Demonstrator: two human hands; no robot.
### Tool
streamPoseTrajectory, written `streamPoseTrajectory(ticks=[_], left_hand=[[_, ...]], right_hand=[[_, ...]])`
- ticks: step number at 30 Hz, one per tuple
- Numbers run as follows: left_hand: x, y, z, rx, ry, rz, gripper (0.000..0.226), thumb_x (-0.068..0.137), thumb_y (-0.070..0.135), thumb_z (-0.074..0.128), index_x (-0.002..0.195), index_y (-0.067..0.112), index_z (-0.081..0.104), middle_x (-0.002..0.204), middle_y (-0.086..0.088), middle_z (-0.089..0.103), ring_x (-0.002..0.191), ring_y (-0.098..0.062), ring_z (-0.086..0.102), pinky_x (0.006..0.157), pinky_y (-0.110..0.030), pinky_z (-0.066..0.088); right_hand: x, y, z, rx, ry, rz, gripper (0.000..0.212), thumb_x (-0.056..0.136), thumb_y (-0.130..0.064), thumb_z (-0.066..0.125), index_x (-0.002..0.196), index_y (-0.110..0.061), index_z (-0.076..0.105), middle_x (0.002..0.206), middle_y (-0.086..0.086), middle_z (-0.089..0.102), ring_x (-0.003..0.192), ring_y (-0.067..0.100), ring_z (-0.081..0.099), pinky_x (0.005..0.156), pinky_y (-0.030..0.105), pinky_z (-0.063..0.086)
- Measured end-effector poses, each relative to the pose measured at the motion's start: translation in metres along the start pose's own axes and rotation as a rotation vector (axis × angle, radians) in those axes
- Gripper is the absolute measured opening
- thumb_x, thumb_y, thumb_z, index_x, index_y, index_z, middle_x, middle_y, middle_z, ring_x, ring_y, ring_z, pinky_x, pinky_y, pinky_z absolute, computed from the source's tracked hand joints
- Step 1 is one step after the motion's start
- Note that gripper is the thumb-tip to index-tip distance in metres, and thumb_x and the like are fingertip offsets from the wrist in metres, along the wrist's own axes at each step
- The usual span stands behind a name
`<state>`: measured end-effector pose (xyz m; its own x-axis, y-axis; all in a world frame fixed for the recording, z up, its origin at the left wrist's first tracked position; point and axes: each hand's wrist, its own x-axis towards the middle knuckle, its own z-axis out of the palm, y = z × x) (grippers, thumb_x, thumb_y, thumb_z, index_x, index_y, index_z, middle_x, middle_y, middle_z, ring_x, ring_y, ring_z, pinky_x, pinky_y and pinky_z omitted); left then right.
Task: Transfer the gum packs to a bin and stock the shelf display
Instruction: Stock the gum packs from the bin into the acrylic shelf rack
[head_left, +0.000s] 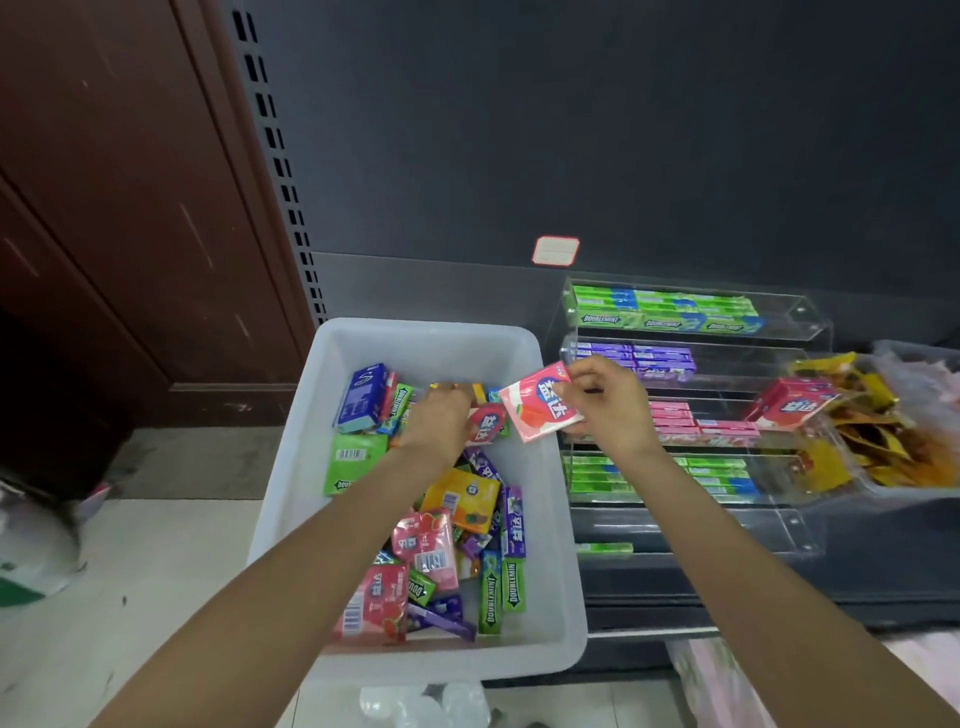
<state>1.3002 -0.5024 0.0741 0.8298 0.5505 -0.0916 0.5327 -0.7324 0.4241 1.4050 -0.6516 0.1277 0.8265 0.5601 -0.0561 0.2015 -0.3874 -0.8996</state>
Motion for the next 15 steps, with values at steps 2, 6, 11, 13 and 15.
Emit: streamPoseTrajectory(ticks=[2,6,11,13,15], left_hand=[[-0.008,0.001,-0.011,-0.094,0.114,-0.019,0.026,0.087,0.016,0.063,0.111,0.008,0.056,0.114,-0.01,0.059,0.1,-0.026,0.06,0.084,-0.037,0.052],[-0.023,0.016,-0.04,-0.212,0.276,0.005,0.022,0.084,0.019,0.067,0.102,0.011,0.056,0.105,-0.007,0.06,0.094,-0.022,0.057,0.075,-0.032,0.049],[-0.037,0.059,-0.064,-0.479,0.193,0.003,0.026,0.088,0.019,0.063,0.109,0.009,0.05,0.115,-0.007,0.06,0.103,-0.021,0.059,0.082,-0.035,0.052],[-0.039,0.079,-0.062,-0.55,0.182,-0.008,0.022,0.089,0.017,0.062,0.105,0.011,0.048,0.114,-0.007,0.061,0.101,-0.022,0.06,0.082,-0.035,0.053],[-0.036,0.1,-0.053,-0.64,0.185,-0.012,0.02,0.088,0.014,0.062,0.1,0.013,0.047,0.11,-0.006,0.062,0.094,-0.02,0.06,0.077,-0.032,0.051]], right_hand=[[-0.003,-0.002,-0.002,0.057,0.014,0.007,0.009,0.088,-0.006,0.062,0.093,-0.01,0.057,0.092,0.01,0.065,0.09,0.025,0.067,0.067,0.046,0.058],[-0.009,-0.01,-0.015,0.141,0.056,-0.016,0.011,0.088,-0.002,0.06,0.095,-0.01,0.059,0.093,0.01,0.063,0.082,0.019,0.066,0.066,0.04,0.058],[-0.017,-0.013,-0.05,0.193,0.118,-0.086,0.013,0.088,-0.002,0.06,0.096,-0.012,0.062,0.084,0.0,0.063,0.076,0.014,0.064,0.06,0.028,0.057],[-0.021,-0.011,-0.072,0.192,0.124,-0.115,0.015,0.087,-0.001,0.061,0.098,-0.011,0.064,0.085,-0.002,0.063,0.074,0.012,0.063,0.057,0.023,0.055],[-0.022,-0.003,-0.1,0.167,0.125,-0.151,0.016,0.087,-0.002,0.062,0.097,-0.014,0.065,0.089,0.001,0.065,0.077,0.012,0.063,0.061,0.025,0.055]])
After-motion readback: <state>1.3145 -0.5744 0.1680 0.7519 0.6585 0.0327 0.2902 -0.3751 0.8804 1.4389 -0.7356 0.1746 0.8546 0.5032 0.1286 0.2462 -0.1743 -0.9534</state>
